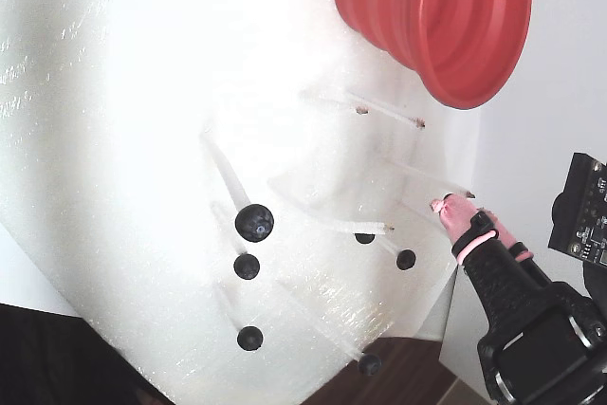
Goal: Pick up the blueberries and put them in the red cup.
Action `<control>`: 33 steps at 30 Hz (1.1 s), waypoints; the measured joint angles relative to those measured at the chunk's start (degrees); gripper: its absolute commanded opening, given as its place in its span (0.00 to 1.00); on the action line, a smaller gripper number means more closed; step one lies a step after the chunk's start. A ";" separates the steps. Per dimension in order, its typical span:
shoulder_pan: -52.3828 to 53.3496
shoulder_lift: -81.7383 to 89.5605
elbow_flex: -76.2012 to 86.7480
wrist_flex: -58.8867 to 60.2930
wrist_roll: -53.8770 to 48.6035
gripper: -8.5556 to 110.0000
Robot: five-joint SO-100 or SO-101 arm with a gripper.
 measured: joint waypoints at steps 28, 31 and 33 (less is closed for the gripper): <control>0.88 7.03 3.52 9.23 0.00 0.20; 0.88 7.91 3.87 10.11 0.00 0.20; 0.88 8.26 3.87 10.37 0.00 0.20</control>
